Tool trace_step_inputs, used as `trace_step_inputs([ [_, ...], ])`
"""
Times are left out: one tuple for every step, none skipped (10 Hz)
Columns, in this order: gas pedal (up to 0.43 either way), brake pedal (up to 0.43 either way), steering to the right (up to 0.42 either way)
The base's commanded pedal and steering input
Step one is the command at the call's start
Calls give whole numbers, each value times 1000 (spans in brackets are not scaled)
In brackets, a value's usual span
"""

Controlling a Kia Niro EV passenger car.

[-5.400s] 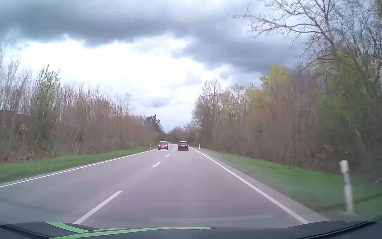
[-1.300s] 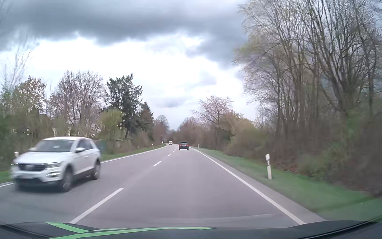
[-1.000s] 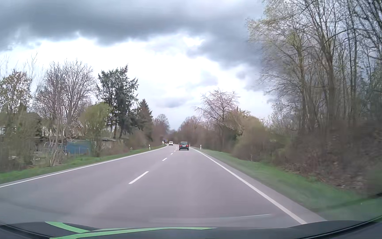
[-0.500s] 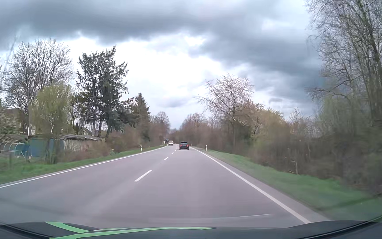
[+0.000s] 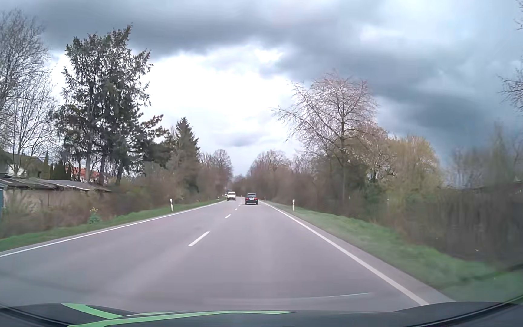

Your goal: Follow the waypoints while adhering to traffic rules and regulations

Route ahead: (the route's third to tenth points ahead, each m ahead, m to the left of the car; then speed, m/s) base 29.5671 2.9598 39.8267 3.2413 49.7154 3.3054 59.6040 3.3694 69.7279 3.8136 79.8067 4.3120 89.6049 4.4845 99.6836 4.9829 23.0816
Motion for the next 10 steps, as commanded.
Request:
trace_step_inputs([
  [209, 0, -1],
  [209, 0, -1],
  [209, 0, -1],
  [209, 0, -1],
  [209, 0, -1],
  [209, 0, -1],
  [209, 0, -1],
  [209, 0, -1],
  [209, 0, -1],
  [209, 0, -1],
])
